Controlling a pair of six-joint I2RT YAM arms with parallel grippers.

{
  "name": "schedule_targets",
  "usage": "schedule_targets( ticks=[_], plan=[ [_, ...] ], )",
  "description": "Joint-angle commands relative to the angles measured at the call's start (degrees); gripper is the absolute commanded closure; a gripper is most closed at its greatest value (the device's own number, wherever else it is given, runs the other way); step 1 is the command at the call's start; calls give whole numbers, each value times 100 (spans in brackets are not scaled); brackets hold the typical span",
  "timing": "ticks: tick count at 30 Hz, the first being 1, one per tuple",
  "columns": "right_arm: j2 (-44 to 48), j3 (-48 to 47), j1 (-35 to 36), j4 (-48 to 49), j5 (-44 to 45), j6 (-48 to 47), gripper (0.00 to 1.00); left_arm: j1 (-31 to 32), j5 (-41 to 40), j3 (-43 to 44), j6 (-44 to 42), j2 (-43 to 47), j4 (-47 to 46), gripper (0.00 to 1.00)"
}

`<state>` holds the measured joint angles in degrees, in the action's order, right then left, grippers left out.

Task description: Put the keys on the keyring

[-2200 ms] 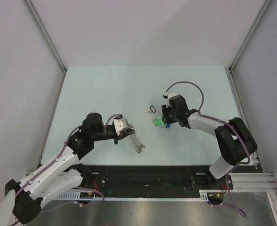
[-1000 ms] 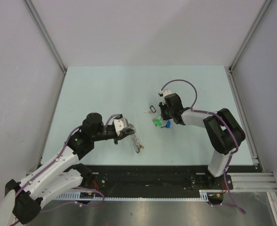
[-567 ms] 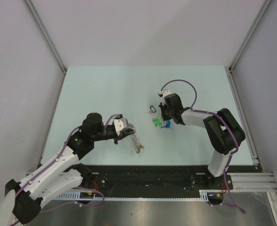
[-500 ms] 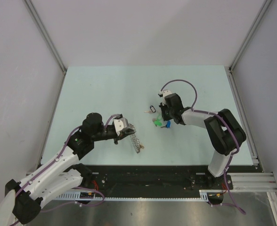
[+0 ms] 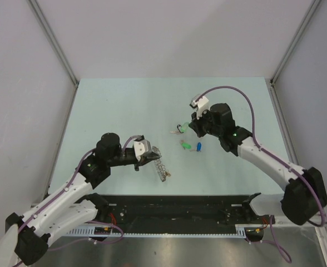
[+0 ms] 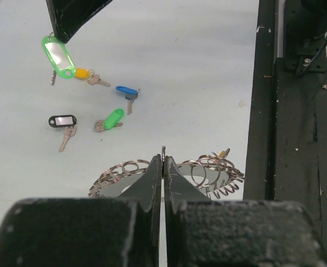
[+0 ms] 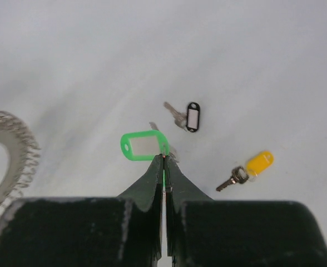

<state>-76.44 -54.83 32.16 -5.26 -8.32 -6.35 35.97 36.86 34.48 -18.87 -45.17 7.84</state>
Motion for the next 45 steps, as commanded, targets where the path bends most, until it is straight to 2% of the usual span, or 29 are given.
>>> schedule_targets(
  ticks=[1, 7, 10, 11, 13, 20, 22, 33, 45],
  plan=[
    [876, 130, 18, -212, -1311, -718, 100, -28, 558, 559, 24, -18, -301, 100],
    [1501, 236, 36, -511, -2814, -1289, 100, -28, 699, 1192, -186, -422, 68, 100],
    [1518, 262, 62, -572, -2893, -1350, 100, -28, 752, 1508, -380, -641, 358, 100],
    [1527, 280, 19, -686, -3574, -1438, 100, -28, 752, 1553, -424, -677, 403, 100],
    [1614, 384, 27, -521, -3712, -1317, 100, -28, 770, 1518, -442, -660, 394, 100],
    [1773, 403, 421, -784, -3905, -1817, 100, -28, 1200, 1184, -494, -607, 227, 100],
    [1800, 394, 536, -810, -3845, -1861, 100, -28, 1305, 1158, -547, -607, 289, 100],
    [1984, 394, 1626, -740, -2166, -1940, 100, -11, 1982, 1000, -521, -616, 227, 100],
    [2063, 376, 2154, -643, -1867, -1958, 100, 16, 1991, 1026, -978, -625, 658, 100]
  ],
)
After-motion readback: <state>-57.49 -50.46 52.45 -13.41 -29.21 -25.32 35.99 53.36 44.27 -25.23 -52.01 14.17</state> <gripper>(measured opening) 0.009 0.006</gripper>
